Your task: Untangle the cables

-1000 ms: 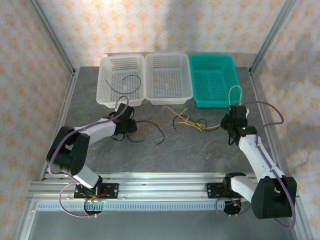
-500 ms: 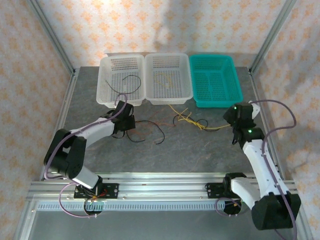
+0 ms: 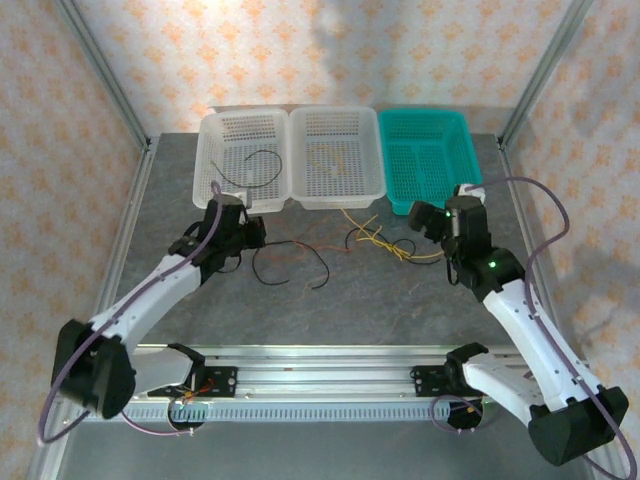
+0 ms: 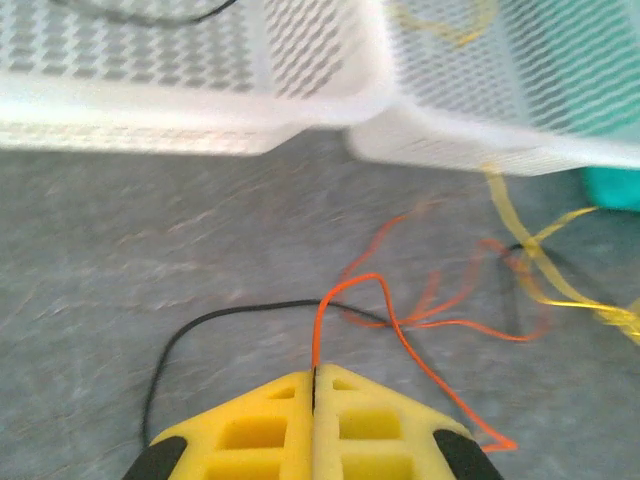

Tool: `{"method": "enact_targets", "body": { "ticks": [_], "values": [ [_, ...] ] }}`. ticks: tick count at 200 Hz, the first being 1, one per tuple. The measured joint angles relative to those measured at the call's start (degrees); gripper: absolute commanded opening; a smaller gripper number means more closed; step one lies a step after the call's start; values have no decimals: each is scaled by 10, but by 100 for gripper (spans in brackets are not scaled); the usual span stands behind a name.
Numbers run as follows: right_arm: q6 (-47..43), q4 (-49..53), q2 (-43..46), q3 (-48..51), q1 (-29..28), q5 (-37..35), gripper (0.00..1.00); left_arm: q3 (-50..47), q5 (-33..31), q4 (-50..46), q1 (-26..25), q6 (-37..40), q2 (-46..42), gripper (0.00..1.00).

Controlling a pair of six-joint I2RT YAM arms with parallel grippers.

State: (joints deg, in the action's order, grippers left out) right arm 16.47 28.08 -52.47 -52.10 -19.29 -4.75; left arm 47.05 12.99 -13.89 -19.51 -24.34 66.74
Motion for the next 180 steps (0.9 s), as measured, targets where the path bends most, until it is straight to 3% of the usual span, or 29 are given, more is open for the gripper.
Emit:
{"method": "enact_targets", "body": {
  "ticks": [23, 85, 133, 180],
  "values": [
    [-43, -24, 6, -9, -3, 52, 100, 4, 56, 14, 0, 11, -45, 0],
    [-112, -189, -15, -1, -3, 315, 98, 94, 139, 18, -1, 35, -62, 0],
    [-169, -261, -93, -3, -9, 522, 94, 163, 218, 50, -12, 46, -12, 0],
    [-208, -277, -154, -34, -13, 633, 91, 209, 245, 52, -50, 65, 35, 0]
  ]
}}
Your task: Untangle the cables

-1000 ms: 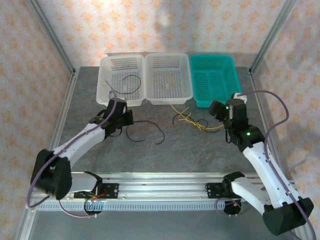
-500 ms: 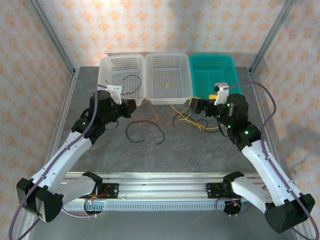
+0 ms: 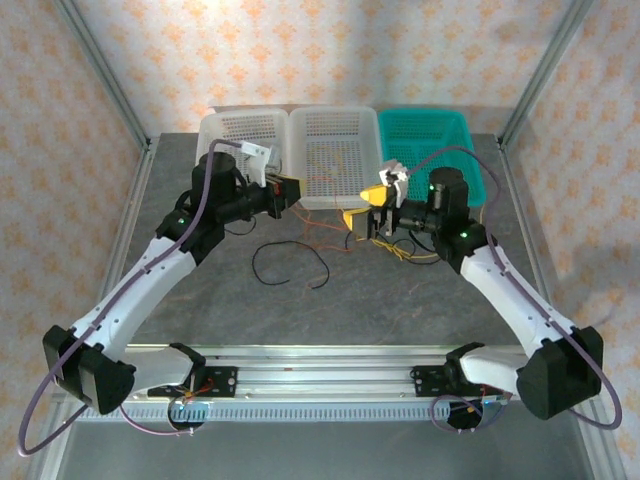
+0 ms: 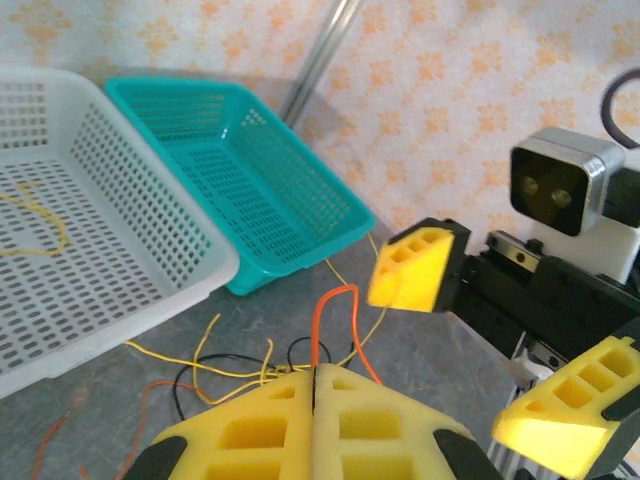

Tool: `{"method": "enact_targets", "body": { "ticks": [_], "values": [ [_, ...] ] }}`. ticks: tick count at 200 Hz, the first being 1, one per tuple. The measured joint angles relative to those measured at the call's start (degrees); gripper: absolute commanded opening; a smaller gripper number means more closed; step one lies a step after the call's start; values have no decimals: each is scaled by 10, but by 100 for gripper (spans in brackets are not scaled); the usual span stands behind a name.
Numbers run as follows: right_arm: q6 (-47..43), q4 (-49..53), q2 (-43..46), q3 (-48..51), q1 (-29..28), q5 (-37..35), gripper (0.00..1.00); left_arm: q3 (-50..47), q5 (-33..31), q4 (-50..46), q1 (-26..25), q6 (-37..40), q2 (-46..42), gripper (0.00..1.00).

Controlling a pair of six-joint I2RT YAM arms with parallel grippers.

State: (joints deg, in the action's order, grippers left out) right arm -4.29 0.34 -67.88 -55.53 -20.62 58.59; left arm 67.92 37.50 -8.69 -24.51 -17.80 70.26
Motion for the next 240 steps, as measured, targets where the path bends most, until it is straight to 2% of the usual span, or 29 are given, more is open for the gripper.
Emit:
{"method": "enact_targets", "body": {
  "ticks": [25, 41, 82, 97, 107, 116, 122, 136, 147, 156, 190, 214, 240],
  "values": [
    [-3, -9, -32, -22, -13, 33, 87, 9, 7, 0, -19, 4, 11, 0],
    [-2, -17, -49, -28, -21, 43, 77, 15, 11, 2, -30, 8, 21, 0],
    [20, -23, -73, -36, -31, 24, 17, 24, 11, 10, -48, 14, 45, 0],
    [32, -25, -72, -37, -31, -4, 0, 24, 1, 14, -48, 14, 53, 2],
    [39, -26, -72, -37, -31, -29, 0, 28, -13, 16, -48, 12, 61, 16],
    [47, -25, -70, -37, -31, -59, 0, 33, -26, 19, -48, 11, 72, 34],
    [51, -24, -69, -37, -31, -80, 0, 36, -36, 22, -48, 8, 80, 43],
    [65, -18, -65, -37, -31, -142, 0, 40, -66, 26, -48, 2, 96, 60],
    [77, -12, -62, -37, -31, -195, 0, 40, -96, 25, -47, -9, 102, 69],
    [87, -6, -61, -37, -30, -242, 0, 40, -126, 23, -46, -9, 104, 72],
    [130, 20, -61, -44, -4, -385, 0, 16, -233, 14, -22, -23, 91, 72],
    [155, 30, -62, -61, 36, -460, 0, -42, -302, -12, 4, -32, 60, 72],
    [175, 42, -82, -107, 80, -520, 0, -108, -346, -43, 31, -39, 33, 71]
  ]
}}
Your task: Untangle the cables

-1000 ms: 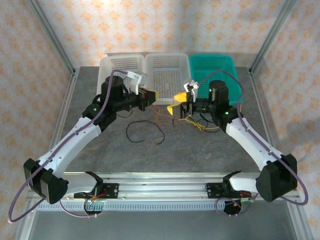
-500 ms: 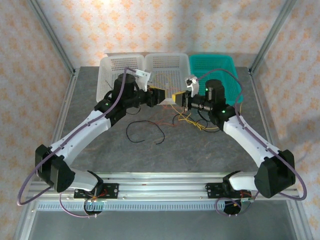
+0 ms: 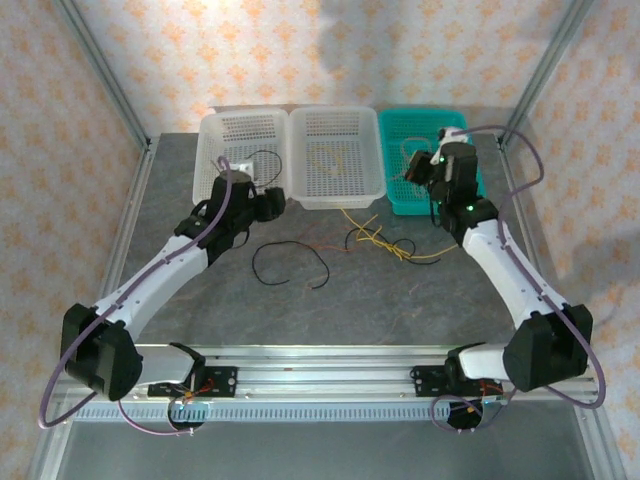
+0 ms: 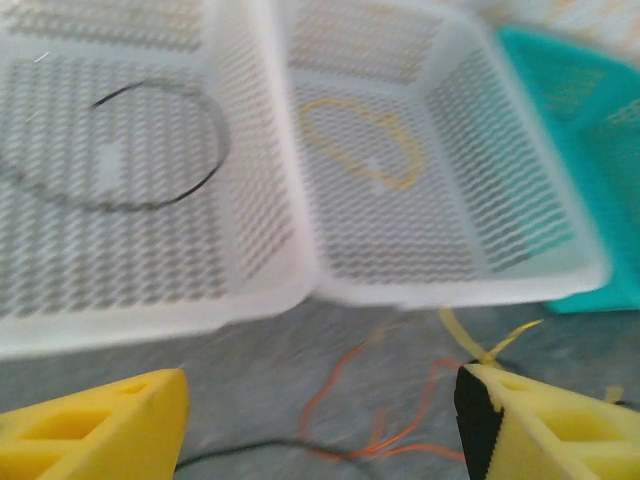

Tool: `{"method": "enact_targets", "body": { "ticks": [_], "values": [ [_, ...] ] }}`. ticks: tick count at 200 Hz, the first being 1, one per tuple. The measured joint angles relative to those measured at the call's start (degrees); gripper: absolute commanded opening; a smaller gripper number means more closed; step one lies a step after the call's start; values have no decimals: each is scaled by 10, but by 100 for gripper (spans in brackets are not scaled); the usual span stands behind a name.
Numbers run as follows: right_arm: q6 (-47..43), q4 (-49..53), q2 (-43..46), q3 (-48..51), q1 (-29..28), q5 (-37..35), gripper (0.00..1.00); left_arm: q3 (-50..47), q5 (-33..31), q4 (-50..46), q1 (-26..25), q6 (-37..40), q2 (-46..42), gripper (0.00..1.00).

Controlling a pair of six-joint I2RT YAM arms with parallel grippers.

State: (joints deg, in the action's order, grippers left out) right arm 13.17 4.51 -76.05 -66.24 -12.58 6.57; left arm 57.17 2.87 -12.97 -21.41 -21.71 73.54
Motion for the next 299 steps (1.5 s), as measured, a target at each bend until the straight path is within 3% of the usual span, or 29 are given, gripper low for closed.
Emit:
{"method": "enact_targets", "body": {
  "ticks": [48, 74, 85, 107, 130, 168, 218, 261, 299],
  "values": [
    [8, 12, -113, -110, 56, -47, 0, -93, -38, -53, 36, -24, -10, 66],
    [4, 32, -208, -188, 69, -56, 10, -116, -40, -62, 37, -33, 10, 64],
    [1, 46, -249, -223, 71, -58, 19, -119, -40, -63, 37, -38, 23, 62],
    [-8, 86, -320, -294, 72, -63, 45, -120, -41, -64, 37, -40, 45, 58],
    [-5, 113, -342, -314, 71, -61, 60, -120, -43, -65, 38, -38, 70, 56],
    [-12, 118, -294, -270, 69, -62, 61, -120, -37, -65, 38, -35, 116, 51],
    [-18, 104, -130, -125, 24, -57, 61, -100, -33, -64, 38, -11, 169, 44],
    [-14, 94, -28, -52, -13, -33, 59, -73, -33, -61, 38, 8, 202, 31],
    [-9, 92, 25, 10, -18, -27, 59, -61, -25, -60, 38, 9, 222, 30]
  ]
}}
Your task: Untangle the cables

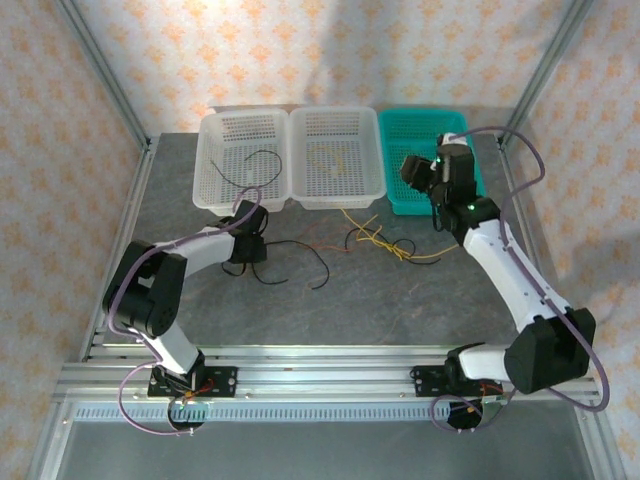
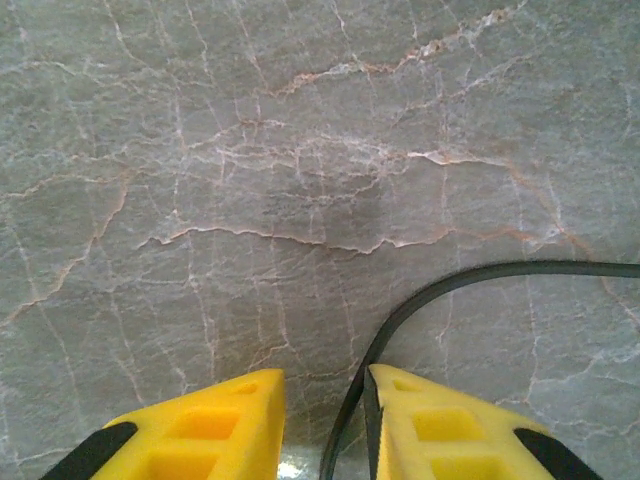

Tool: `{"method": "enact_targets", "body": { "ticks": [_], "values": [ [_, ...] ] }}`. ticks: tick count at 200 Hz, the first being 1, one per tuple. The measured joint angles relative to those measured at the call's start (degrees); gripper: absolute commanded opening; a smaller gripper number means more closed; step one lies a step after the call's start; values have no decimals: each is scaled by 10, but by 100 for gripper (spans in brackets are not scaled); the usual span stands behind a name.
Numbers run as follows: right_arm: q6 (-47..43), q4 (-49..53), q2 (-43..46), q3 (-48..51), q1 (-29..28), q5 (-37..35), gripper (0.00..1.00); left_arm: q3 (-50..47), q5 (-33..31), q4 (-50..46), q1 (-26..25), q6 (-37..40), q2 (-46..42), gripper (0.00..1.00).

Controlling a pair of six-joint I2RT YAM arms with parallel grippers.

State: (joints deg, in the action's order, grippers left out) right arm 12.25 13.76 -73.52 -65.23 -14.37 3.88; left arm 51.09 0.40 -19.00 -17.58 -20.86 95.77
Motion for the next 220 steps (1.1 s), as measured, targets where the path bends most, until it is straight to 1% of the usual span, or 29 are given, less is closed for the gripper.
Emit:
{"method": "enact_targets", "body": {
  "ticks": [28, 70, 78, 94, 104, 119, 130, 145, 157, 188, 206, 220],
  "values": [
    [0, 4, 27, 34, 0, 0, 59, 5, 2, 0, -3, 4, 7, 33],
    [2, 13, 44, 52, 0, -1, 59, 5, 2, 0, -15, 4, 7, 32],
    [2, 13, 44, 52, 0, -1, 59, 3, 1, 0, -19, 4, 7, 29],
    [5, 13, 44, 53, 0, -1, 58, 1, -2, 5, -23, 0, 7, 13],
    [7, 13, 44, 53, 0, 0, 58, -1, -3, 10, -27, 2, 7, 7],
    [9, 13, 44, 53, 0, 0, 58, -7, -5, 17, -32, -3, 2, 0],
    [11, 13, 47, 55, 0, 0, 57, -17, -8, 16, -35, -3, -10, 0],
    [13, 13, 60, 65, 0, -1, 57, -38, -13, 2, -40, -5, -41, 0],
    [15, 12, 71, 73, 0, -1, 57, -53, -24, -15, -55, -15, -78, 0],
    [21, 8, 90, 95, 0, -9, 56, -73, -58, -55, -113, -64, -209, 0],
    [24, 4, 92, 103, 0, -11, 56, -80, -79, -71, -124, -94, -282, 0],
    [22, 3, 92, 109, 0, -12, 50, -81, -95, -82, -124, -111, -339, 0]
  ]
}}
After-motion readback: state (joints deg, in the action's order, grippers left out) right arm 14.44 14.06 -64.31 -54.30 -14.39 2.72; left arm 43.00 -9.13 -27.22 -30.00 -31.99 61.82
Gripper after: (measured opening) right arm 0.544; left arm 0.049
